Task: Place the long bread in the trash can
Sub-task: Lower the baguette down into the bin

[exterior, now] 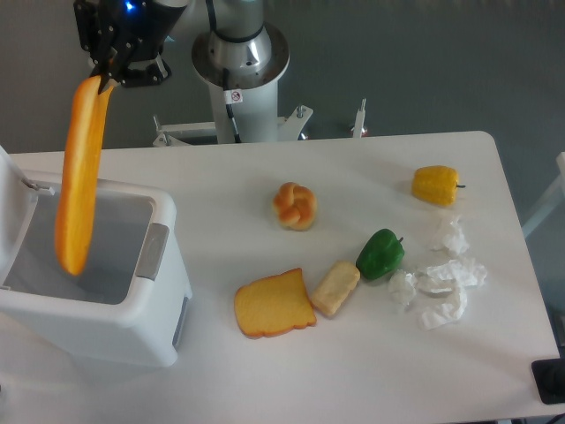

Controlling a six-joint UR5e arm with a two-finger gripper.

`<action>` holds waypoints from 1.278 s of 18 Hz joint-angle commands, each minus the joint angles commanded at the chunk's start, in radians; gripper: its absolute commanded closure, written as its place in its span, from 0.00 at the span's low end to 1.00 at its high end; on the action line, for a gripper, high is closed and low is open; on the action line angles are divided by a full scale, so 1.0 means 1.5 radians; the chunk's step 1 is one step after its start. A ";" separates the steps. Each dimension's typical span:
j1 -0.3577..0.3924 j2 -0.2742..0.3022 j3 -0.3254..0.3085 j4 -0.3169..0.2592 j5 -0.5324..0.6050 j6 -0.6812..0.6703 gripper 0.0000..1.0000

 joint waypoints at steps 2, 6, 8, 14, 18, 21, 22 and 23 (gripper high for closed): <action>0.000 -0.002 0.000 0.001 0.000 0.000 1.00; -0.001 -0.012 0.001 0.005 -0.006 0.000 1.00; -0.001 -0.016 0.002 0.005 -0.006 -0.001 1.00; -0.002 -0.029 0.007 0.030 -0.026 -0.008 1.00; -0.006 -0.051 0.018 0.040 -0.027 -0.009 1.00; -0.008 -0.057 0.017 0.040 -0.027 -0.009 1.00; -0.008 -0.057 0.017 0.040 -0.027 -0.010 1.00; -0.008 -0.057 0.017 0.040 -0.027 -0.010 1.00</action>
